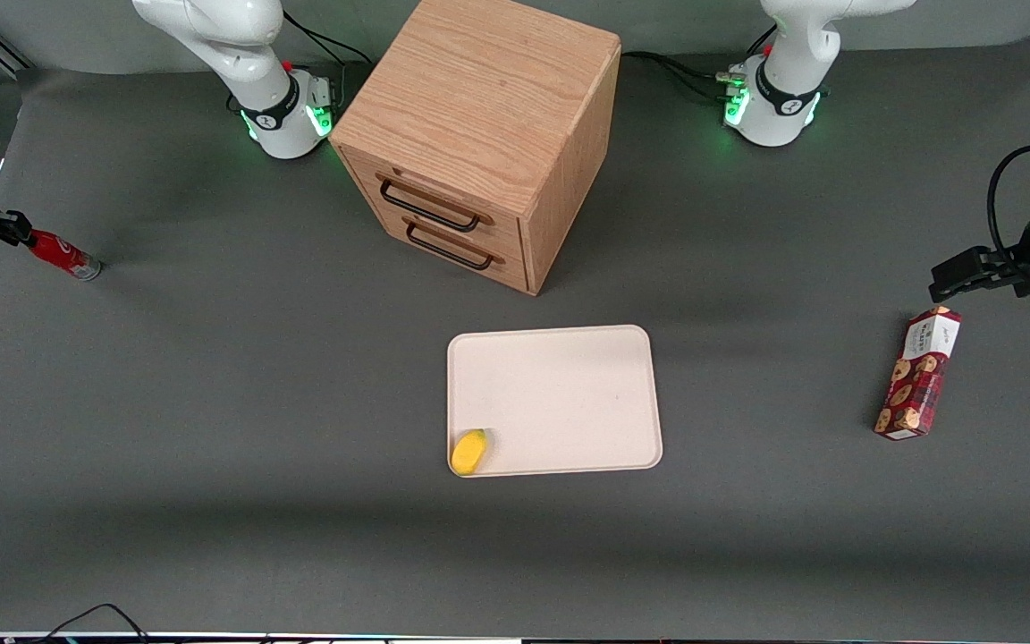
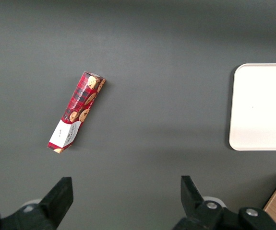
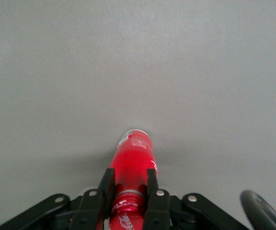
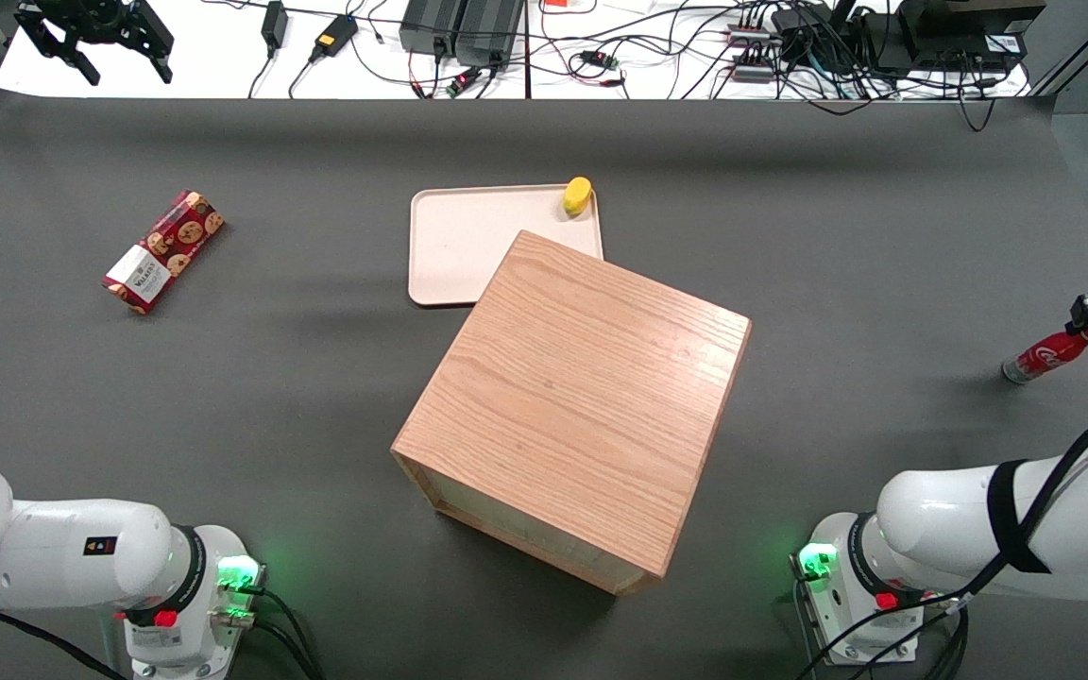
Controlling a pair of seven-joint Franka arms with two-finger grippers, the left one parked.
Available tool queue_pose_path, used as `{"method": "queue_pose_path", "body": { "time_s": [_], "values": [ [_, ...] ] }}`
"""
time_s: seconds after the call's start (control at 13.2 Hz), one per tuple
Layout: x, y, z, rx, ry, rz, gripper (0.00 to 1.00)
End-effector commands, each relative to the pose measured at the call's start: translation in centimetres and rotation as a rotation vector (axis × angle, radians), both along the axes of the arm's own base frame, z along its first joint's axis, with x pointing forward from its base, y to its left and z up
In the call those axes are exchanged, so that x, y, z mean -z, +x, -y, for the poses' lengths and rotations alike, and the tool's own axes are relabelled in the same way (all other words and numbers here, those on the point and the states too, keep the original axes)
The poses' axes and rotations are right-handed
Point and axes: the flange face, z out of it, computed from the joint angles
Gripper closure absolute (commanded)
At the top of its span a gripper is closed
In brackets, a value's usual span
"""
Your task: Place coke bottle on tray
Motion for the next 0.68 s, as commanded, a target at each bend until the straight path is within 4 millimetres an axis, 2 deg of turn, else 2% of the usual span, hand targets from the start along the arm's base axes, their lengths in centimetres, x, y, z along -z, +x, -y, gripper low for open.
{"method": "queue_pose_path", "body": {
  "time_s": [0.0, 0.15, 0.3, 0.46, 0.61],
  "values": [
    [-3.2, 2.2, 0.7, -0.018, 0.006, 0.013, 1.00],
    [-5.3, 3.6, 0.8, -0.015, 0.003, 0.018, 1.00],
    [-8.1, 5.8, -0.2, -0.003, 0.011, 0.023, 1.00],
    [-12.2, 8.7, -1.5, 0.023, 0.018, 0.022, 1.00],
    [-15.4, 11.6, -3.7, 0.055, 0.014, 0.029, 1.00]
  ]
}}
